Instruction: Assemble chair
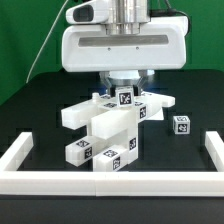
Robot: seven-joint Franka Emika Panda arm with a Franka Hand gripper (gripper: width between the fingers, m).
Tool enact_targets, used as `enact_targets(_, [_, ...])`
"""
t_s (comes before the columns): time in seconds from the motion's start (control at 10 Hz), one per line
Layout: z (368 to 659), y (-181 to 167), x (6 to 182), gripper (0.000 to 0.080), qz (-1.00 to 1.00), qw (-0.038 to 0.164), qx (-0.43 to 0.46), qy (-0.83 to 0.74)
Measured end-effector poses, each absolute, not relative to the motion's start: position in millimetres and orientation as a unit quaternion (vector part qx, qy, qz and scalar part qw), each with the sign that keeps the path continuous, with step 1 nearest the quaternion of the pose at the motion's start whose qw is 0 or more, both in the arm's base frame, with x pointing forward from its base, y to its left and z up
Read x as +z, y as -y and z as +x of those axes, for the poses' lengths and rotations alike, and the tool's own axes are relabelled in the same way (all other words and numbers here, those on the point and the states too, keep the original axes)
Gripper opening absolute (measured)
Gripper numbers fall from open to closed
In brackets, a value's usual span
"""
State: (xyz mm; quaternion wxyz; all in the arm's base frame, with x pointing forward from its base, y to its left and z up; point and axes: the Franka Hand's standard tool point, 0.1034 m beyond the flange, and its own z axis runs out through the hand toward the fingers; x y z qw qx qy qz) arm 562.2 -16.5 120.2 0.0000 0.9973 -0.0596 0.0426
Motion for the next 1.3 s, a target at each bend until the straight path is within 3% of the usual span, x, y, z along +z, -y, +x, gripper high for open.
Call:
enact_targets(0.6, [565,11,119.9,0.0285,0.942,-0.015,0.040,0.334])
enact_targets(0.7, [565,11,119.8,0.0360,0.942,-0.015,0.040,0.334])
enact_targets(0.8, [565,11,119.7,0.0496,0.943,-0.014,0.040,0.331])
enact_targets(0.9, [565,11,119.7,0.0496,0.951,-0.012,0.040,0.306])
enact_targets(1.0, [566,11,120.0,0.0616,0.971,-0.005,0.043,0.235])
enact_targets(1.3, [566,3,119.8,0.0648,0.999,0.014,0.040,0.000])
